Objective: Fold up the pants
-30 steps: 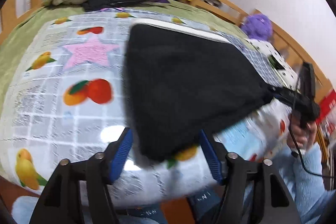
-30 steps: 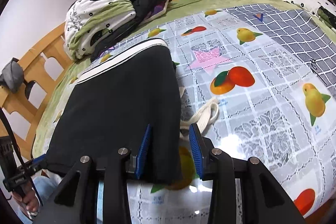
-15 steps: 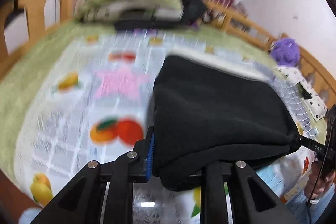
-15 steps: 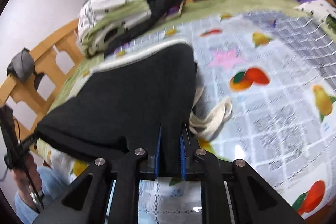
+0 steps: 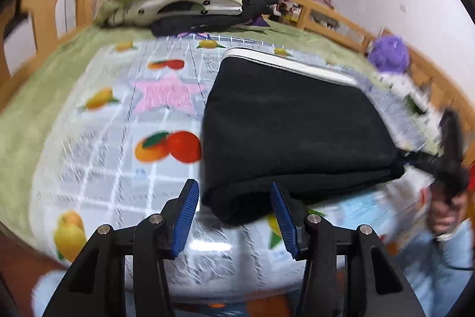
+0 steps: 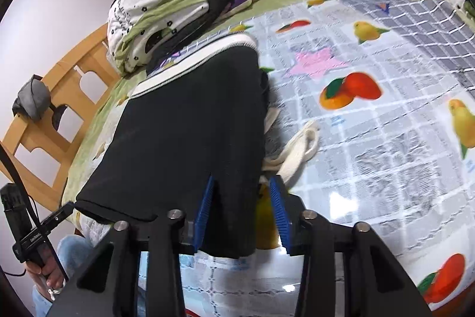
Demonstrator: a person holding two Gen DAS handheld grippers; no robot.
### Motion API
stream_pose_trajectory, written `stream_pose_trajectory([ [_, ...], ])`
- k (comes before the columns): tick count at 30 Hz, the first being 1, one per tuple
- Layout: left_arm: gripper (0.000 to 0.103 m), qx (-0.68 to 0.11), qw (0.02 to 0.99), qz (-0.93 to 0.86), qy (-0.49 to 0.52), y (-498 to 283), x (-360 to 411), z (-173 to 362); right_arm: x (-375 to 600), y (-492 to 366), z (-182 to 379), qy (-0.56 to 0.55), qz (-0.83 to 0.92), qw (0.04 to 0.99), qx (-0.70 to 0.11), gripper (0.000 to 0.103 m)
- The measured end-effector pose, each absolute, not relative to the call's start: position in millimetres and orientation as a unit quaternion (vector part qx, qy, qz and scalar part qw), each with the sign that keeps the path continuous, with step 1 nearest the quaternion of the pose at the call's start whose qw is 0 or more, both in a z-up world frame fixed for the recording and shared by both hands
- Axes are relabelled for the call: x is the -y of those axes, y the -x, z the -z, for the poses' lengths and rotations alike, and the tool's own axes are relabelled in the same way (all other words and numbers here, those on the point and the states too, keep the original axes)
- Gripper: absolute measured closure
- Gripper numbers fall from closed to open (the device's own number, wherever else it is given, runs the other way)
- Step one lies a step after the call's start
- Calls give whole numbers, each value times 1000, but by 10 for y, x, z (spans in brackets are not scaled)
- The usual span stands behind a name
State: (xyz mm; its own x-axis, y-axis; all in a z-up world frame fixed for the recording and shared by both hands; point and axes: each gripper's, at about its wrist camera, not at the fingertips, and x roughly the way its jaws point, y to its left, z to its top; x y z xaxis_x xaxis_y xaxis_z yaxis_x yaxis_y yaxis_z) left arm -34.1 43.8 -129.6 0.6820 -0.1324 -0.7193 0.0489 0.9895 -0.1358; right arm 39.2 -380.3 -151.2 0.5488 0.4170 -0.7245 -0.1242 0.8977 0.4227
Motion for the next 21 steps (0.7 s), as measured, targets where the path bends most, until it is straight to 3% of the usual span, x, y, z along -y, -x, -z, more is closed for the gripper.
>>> stream_pose_trajectory([
  [2,56,-399,916,30,28,253,-364,1334,3711,-387,1509,-149,-148,870,-447,86],
  [4,76,-387,919,51,58,222,-377,1347,3671,-327,1429,-134,-150,881,-428,87],
  [6,81,-418,906,53,51,166,-349,1459,3693,-286,1355,-144,-156,886,-412,87],
  [10,81,-434,898,58,49,186,-360,1507,3651,-396,1580,-127,-133,866,-465,82],
  [15,81,-390,916,66,65,315,-424,1156,3737,-274,1388,-124,-139,883,-432,67],
  [17,68,-380,919,85,55,308,-348,1109,3817,-262,1354,-140,-140,884,-424,63],
  [18,49,-385,918,89,37,275,-271,1128,3838,-268,1356,-146,-141,882,-425,63],
  [19,39,-394,915,86,11,247,-183,1171,3857,-277,1373,-152,-143,879,-428,63],
  [21,39,-404,911,66,-48,253,-24,1292,3854,-300,1429,-165,-146,870,-440,61],
])
